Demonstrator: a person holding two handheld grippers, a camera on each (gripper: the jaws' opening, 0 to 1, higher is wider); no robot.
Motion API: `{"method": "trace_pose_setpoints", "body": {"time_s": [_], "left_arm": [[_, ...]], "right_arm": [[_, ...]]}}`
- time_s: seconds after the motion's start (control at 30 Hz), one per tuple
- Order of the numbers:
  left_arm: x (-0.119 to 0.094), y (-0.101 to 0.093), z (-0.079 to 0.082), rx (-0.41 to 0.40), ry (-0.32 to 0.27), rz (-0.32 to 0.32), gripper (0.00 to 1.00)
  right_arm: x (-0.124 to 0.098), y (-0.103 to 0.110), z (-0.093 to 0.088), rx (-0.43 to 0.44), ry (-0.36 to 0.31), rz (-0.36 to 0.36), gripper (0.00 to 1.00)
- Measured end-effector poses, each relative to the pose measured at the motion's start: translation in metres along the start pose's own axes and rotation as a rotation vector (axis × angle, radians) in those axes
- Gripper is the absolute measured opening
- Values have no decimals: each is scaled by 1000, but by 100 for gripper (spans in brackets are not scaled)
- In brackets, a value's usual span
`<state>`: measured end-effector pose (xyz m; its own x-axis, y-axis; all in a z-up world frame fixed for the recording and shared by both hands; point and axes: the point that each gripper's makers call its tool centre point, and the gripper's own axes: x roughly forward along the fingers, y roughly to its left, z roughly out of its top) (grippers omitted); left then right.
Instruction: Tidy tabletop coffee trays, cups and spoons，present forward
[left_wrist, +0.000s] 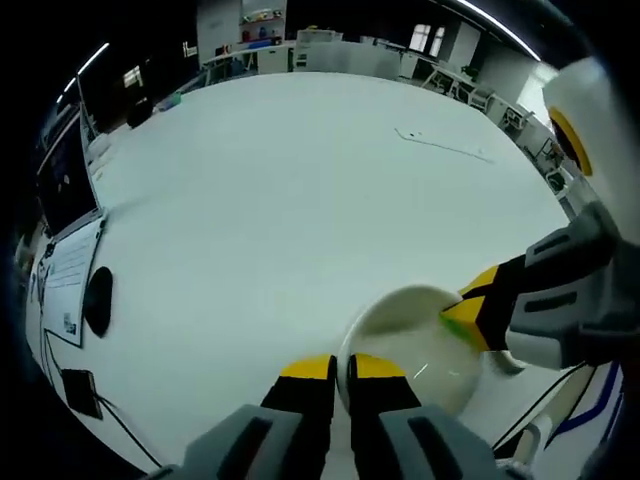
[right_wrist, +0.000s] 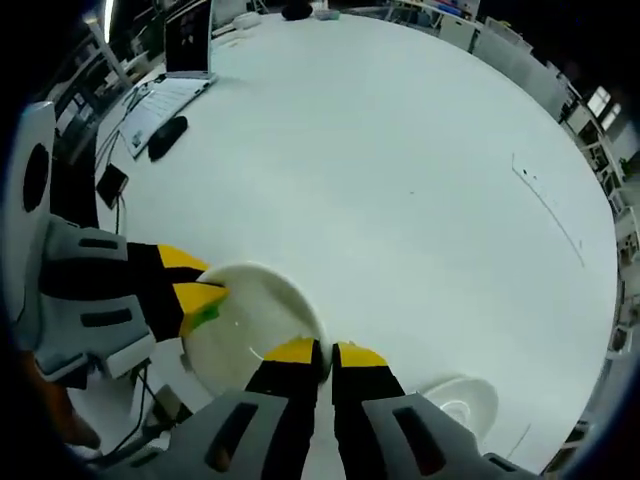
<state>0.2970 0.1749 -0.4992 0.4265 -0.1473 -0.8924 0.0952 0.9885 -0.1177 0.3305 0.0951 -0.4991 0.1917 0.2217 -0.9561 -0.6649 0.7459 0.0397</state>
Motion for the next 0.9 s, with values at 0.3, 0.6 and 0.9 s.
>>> {"method": "trace_pose_setpoints", "body": {"time_s": [0.3,0.6,0.9], "left_arm": [[3,-41,9,54,8,-41,6],[6,-86,18,115,17,-68,6],[14,-135,20,176,38,-96,6]], "right_arm": [[-18,-27,-34,41,11,-24,5],[-34,-61,-63,94,14,-44,5],[-48,-93,-103,149,24,-61,5]]}}
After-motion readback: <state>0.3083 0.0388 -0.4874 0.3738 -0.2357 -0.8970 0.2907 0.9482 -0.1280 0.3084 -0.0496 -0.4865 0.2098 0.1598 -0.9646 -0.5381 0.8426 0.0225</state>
